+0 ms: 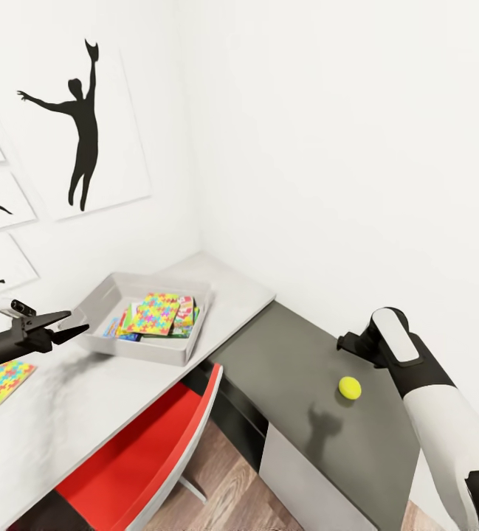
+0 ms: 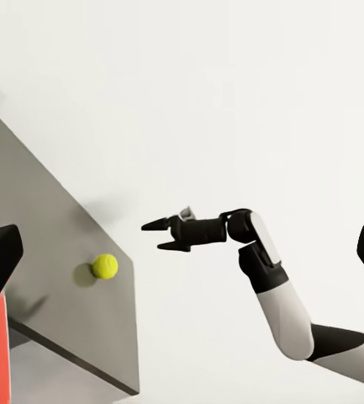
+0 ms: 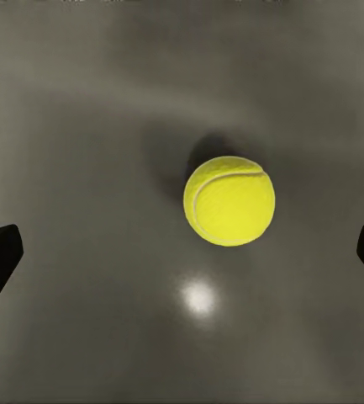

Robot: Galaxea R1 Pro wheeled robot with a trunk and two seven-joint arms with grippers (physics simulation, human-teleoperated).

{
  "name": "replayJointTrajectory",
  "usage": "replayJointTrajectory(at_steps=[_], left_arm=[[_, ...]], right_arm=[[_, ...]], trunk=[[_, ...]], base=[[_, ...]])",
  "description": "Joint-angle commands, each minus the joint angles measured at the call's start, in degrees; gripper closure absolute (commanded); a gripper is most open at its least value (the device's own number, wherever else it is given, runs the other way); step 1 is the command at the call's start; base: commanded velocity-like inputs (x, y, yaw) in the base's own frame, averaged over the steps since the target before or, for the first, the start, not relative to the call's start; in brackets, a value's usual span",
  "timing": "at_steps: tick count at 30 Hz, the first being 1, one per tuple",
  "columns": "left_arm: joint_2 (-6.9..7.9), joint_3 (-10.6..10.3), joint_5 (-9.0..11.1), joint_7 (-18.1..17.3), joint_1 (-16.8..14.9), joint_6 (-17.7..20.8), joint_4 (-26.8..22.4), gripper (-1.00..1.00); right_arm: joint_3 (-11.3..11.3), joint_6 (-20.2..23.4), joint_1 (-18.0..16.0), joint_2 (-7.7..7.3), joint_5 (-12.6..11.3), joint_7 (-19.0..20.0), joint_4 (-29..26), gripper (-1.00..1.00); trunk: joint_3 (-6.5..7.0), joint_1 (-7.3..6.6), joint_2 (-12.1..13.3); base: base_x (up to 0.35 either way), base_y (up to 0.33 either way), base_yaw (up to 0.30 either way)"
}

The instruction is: Put all the toys in the child's room - the three board games (two on the bed and one on the table), the two jigsaw puzzles on the table, and the tennis ball on the table - inside the toy box on the table in the child's room.

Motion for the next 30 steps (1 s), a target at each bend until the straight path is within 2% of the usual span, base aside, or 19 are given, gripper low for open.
replayJointTrajectory(at_steps=[1,11,13,16,20,30], left_arm=[[0.02,-0.04,0.02,-0.20,-0.04,0.53,-0.01,-1.00],[0.02,-0.04,0.02,-0.20,-0.04,0.17,-0.01,-1.00],[0.02,-0.04,0.02,-0.20,-0.04,0.16,-0.01,-1.00],[0.02,-0.04,0.02,-0.20,-0.04,0.00,-0.01,-1.00],[0.02,-0.04,0.02,-0.20,-0.04,-0.20,-0.01,-1.00],[0.05,-0.01,0.02,-0.22,-0.06,-0.28,0.07,-1.00]], right_arm=[[0.20,0.17,-0.31,-0.08,-0.52,-0.59,-0.02,-1.00],[0.19,0.08,-1.05,-0.19,-0.10,-0.60,0.07,-1.00],[0.14,0.08,-1.07,-0.17,0.89,-0.61,0.09,-1.00],[-0.11,0.08,-1.14,-0.10,3.64,-0.59,0.11,-1.00],[-0.31,0.08,-1.14,-0.02,5.65,-0.54,0.11,-1.00],[-0.49,-0.10,-1.10,0.05,6.42,-0.52,0.73,-1.00]], trunk=[[-0.21,0.03,-0.13],[-1.15,0.03,-0.13],[-1.34,0.03,-0.13],[-1.62,0.03,-0.13],[-2.00,0.03,-0.13],[-2.94,0.03,-0.13]], base=[[0.000,0.000,0.000],[0.000,0.000,0.000],[0.000,0.000,0.000],[0.000,0.000,0.000],[0.000,0.000,0.000],[0.000,0.000,0.000]])
